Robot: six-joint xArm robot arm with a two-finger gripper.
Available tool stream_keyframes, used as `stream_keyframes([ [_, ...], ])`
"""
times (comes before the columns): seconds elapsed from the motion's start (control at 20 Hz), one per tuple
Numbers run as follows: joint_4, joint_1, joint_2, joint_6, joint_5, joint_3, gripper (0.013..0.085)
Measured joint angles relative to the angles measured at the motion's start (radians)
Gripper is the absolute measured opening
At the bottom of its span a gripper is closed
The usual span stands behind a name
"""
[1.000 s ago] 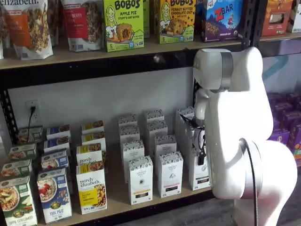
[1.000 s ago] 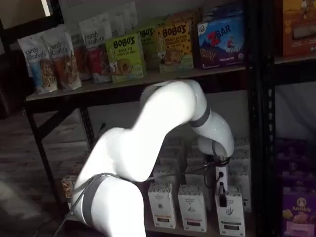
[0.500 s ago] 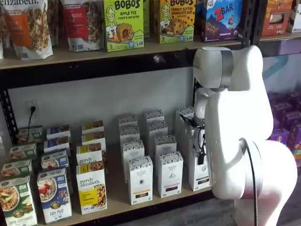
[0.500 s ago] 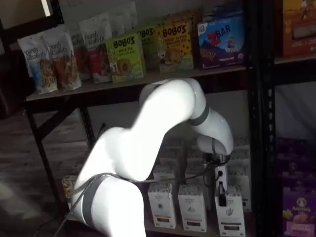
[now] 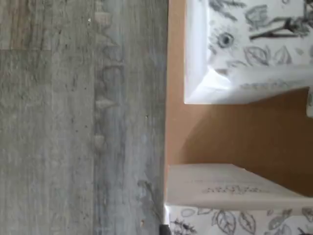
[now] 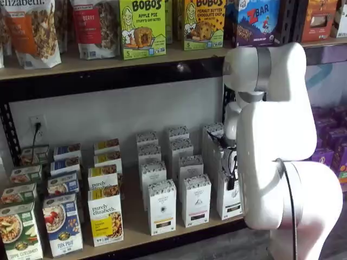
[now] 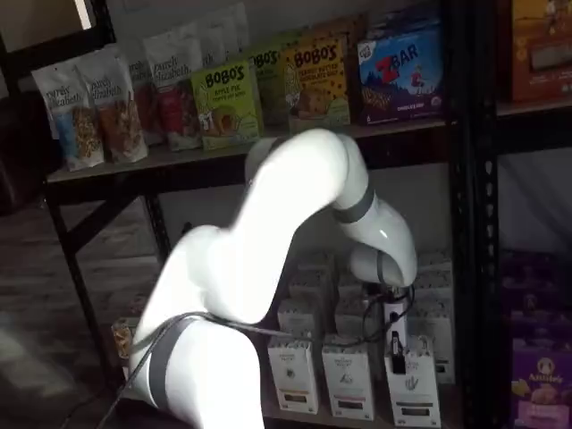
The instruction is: Pick up the white box with a green strip in the middle, on the bottom shelf, the sixth box from the left
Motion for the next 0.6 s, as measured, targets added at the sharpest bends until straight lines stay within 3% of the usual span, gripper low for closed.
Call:
stream_keyframes([
  [0.3, 0.008, 0.009, -0.142, 0.001, -0.077, 0.219, 0.0490],
  [0.6, 0.058, 0.022, -0.316, -0.033, -0.137, 0.457, 0.0490],
])
